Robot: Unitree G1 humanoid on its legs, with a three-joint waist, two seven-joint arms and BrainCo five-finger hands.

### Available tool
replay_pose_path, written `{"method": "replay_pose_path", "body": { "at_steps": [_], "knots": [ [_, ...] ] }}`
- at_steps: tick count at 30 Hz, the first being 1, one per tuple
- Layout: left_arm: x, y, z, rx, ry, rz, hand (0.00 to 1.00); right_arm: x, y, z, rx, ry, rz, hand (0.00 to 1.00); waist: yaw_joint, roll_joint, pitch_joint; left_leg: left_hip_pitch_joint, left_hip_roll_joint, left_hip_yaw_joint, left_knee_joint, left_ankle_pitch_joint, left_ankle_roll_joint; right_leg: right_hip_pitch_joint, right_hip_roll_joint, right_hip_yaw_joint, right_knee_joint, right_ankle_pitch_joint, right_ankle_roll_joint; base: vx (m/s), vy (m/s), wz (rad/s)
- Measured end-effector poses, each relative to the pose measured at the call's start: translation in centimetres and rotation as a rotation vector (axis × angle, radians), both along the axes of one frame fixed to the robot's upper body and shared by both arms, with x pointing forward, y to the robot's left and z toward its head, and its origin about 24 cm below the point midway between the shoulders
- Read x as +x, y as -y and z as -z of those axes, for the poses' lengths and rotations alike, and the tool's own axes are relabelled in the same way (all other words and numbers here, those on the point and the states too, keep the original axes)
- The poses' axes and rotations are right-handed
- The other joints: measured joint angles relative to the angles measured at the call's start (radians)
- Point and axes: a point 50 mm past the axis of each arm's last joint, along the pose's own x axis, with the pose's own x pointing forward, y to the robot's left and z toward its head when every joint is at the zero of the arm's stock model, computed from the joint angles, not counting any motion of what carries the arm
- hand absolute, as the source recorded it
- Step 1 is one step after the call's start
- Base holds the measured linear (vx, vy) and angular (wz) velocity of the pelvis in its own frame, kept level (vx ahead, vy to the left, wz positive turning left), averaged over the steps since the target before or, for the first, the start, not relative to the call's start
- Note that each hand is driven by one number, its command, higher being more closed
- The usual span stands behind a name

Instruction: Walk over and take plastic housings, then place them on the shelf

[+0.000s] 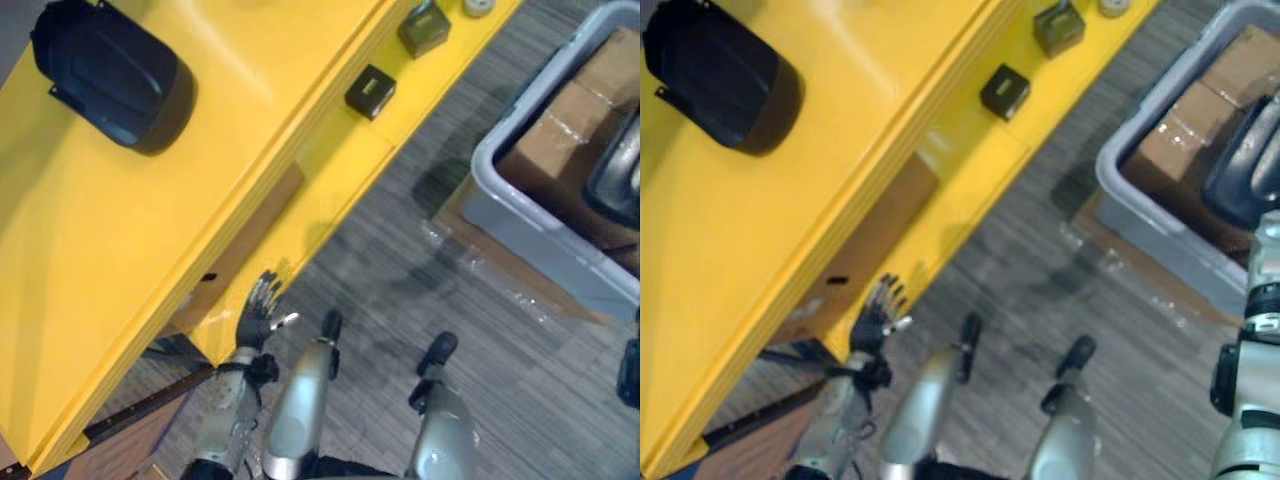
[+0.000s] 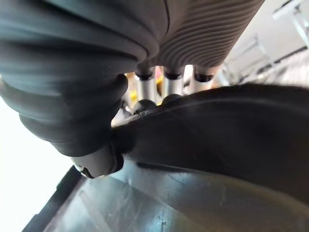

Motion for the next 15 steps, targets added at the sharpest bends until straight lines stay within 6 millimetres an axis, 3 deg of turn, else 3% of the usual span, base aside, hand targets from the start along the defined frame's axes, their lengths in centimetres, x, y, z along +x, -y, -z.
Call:
{"method": "replay_pose_path", "body": {
  "at_steps": [6,9,10,15],
  "knots": [
    [1.8,2.5,-1.7,0.054,0.009,0.194,0.00,1.4,-1.7,0.3,-0.001,-0.002,-0.043,1.00,-0.004,-0.014,0.000,-0.004,0.017,0.009,-0.009,0.005,-0.009,-0.004,0.019,0.007,-0.023,0.016,-0.010,-0.03,-0.009,-0.08],
    [3.2,3.4,-2.5,0.110,0.007,0.238,0.00,2.2,-3.2,-1.5,-0.091,0.049,-0.087,1.00,-0.006,-0.035,-0.002,-0.011,0.028,0.017,-0.014,0.009,-0.016,-0.014,0.034,0.018,-0.043,0.031,-0.020,-0.04,-0.016,-0.14],
    [4.2,3.6,-2.8,0.154,0.006,0.235,0.00,2.8,-4.4,-3.3,-0.145,0.114,-0.127,1.00,-0.020,-0.053,-0.002,-0.023,0.034,0.020,-0.013,0.012,-0.020,-0.028,0.040,0.025,-0.045,0.035,-0.022,-0.03,-0.014,-0.12],
    [7.7,2.5,-4.0,0.284,0.001,0.188,0.00,3.4,-7.4,-6.8,-0.281,0.277,-0.229,1.00,-0.062,-0.120,-0.006,-0.016,0.046,0.033,-0.019,0.018,-0.029,-0.037,0.054,0.041,-0.046,0.045,-0.033,-0.03,-0.011,-0.13]
  ]
}}
